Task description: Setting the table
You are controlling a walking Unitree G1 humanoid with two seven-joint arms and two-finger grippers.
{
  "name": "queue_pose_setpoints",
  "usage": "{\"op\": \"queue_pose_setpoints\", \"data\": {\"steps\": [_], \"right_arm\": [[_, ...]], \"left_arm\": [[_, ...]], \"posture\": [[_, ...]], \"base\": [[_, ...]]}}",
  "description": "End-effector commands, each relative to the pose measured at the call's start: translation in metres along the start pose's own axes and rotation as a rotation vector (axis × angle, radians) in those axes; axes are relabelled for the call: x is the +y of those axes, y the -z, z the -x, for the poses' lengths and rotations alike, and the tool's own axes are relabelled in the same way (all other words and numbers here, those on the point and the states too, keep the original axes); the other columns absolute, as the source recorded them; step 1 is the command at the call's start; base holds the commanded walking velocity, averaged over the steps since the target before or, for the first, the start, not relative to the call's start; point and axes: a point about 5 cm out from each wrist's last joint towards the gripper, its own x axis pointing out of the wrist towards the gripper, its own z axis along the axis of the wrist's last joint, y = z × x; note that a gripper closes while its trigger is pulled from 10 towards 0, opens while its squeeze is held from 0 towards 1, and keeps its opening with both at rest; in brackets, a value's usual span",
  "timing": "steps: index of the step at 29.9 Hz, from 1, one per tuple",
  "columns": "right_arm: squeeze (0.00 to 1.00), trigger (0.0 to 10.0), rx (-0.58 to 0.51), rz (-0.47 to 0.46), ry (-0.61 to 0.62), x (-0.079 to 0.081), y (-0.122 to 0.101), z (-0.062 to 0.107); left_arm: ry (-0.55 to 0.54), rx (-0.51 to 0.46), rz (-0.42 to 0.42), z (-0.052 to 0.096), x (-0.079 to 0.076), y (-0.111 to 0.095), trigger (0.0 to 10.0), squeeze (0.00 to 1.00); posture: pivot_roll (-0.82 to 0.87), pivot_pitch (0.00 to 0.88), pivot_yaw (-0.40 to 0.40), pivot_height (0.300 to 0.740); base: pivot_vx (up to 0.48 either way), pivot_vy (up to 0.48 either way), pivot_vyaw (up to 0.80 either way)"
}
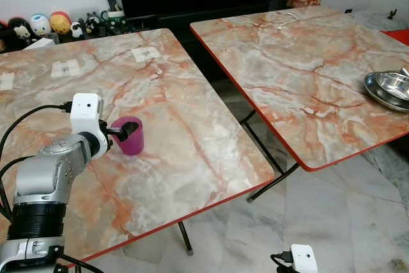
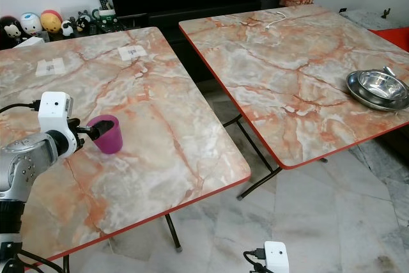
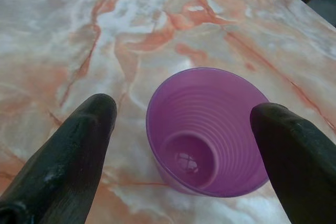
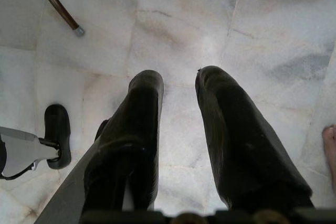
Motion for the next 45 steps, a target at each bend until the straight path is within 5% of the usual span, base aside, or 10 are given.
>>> {"op": "queue_pose_setpoints", "data": {"steps": [1, 7, 9, 15, 19, 24, 25, 32, 37, 45], "right_arm": [[0.0, 10.0, 0.006, 0.008, 0.005, -0.003, 0.001, 0.0], [0.0, 10.0, 0.005, 0.025, 0.0, -0.003, 0.0, 0.0], [0.0, 10.0, 0.005, 0.024, 0.0, -0.002, 0.0, 0.0], [0.0, 10.0, 0.007, 0.037, -0.005, -0.002, 0.0, 0.0], [0.0, 10.0, 0.009, 0.041, -0.006, -0.002, 0.001, 0.0], [0.0, 10.0, 0.009, 0.045, -0.007, -0.002, 0.0, 0.0], [0.0, 10.0, 0.008, 0.045, -0.008, -0.002, 0.0, 0.0], [0.0, 10.0, 0.01, 0.055, -0.01, -0.002, 0.0, 0.0], [0.0, 10.0, 0.01, 0.057, -0.011, -0.002, 0.0, 0.0], [0.0, 10.0, 0.01, 0.068, -0.014, -0.002, -0.001, 0.0]], "left_arm": [[-0.017, -0.005, 0.027, -0.002, 0.001, -0.006, 10.0, 0.0], [-0.065, -0.017, 0.066, -0.005, 0.006, -0.007, 10.0, 0.0], [-0.069, -0.001, 0.064, -0.006, 0.006, -0.003, 0.0, 0.0], [-0.053, 0.026, 0.062, -0.005, 0.003, 0.002, 10.0, 0.0], [-0.069, 0.02, 0.065, -0.006, 0.004, 0.002, 0.0, 0.0], [-0.071, 0.026, 0.065, -0.007, 0.004, 0.002, 1.1, 0.0], [-0.073, 0.03, 0.063, -0.007, 0.005, 0.003, 10.0, 0.0], [-0.083, 0.032, 0.061, -0.007, 0.005, 0.004, 0.0, 0.0], [-0.099, 0.044, 0.047, -0.006, 0.008, 0.006, 10.0, 0.0], [-0.108, 0.046, 0.041, -0.006, 0.009, 0.006, 0.0, 0.0]], "posture": [[0.17, 0.048, -0.052, 0.74], [0.17, 0.038, -0.052, 0.74], [0.16, 0.035, -0.05, 0.74], [0.17, 0.03, -0.053, 0.74], [0.17, 0.032, -0.052, 0.74], [0.16, 0.034, -0.051, 0.74], [0.16, 0.035, -0.052, 0.74], [0.16, 0.038, -0.053, 0.74], [0.16, 0.041, -0.054, 0.74], [0.16, 0.042, -0.054, 0.74]], "base": [[0.0, 0.0, 0.0], [0.0, 0.0, 0.0], [0.0, 0.0, 0.0], [0.0, 0.0, 0.0], [0.0, 0.0, 0.0], [0.0, 0.0, 0.0], [0.0, 0.0, 0.0], [0.0, 0.0, 0.0], [0.0, 0.0, 0.0], [0.0, 0.0, 0.0]]}}
